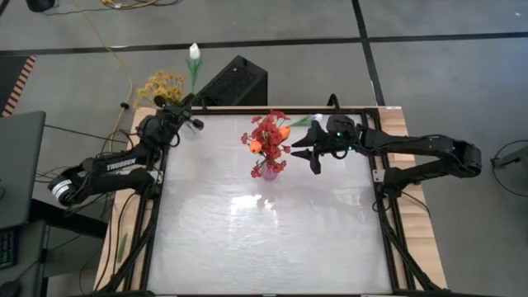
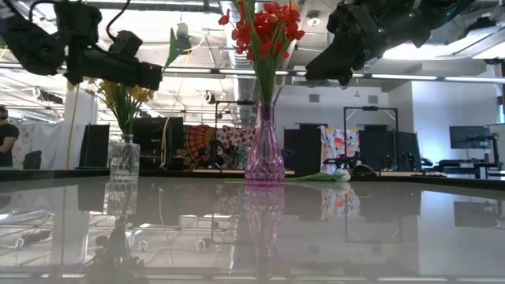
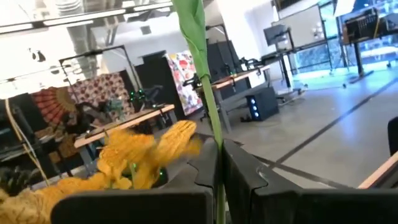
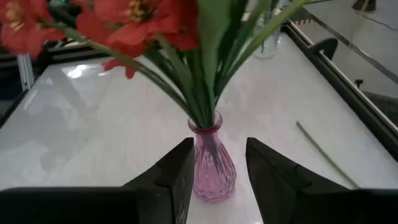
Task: Sort flowers into vase by color
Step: Put the bottom white tulip into the transparent vase
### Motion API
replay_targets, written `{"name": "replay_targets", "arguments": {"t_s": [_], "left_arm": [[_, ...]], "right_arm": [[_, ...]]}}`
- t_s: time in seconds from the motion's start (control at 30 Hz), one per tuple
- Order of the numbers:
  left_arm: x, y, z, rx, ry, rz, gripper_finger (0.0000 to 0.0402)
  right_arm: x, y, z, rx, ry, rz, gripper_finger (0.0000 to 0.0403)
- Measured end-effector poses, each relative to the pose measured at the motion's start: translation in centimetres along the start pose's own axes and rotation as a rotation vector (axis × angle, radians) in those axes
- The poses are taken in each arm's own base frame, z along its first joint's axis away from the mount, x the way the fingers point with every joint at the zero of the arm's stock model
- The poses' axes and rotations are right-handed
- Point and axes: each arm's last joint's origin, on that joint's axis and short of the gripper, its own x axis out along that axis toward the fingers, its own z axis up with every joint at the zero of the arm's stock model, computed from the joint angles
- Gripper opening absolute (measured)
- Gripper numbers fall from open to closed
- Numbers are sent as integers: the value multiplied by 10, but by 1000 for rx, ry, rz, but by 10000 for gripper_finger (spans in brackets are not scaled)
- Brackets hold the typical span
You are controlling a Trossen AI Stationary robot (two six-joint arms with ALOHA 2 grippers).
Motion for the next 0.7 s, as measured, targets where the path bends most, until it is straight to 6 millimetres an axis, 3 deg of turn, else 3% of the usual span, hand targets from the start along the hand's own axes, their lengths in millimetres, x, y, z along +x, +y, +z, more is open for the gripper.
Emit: {"name": "replay_targets", "arguments": {"t_s": [0.37,0.7], "left_arm": [[19,-2,-21,17,50,-22,0],[20,3,-16,65,16,96,0]], "right_arm": [[0,0,0,8,3,-4,170],[0,0,0,8,3,-5,170]]}}
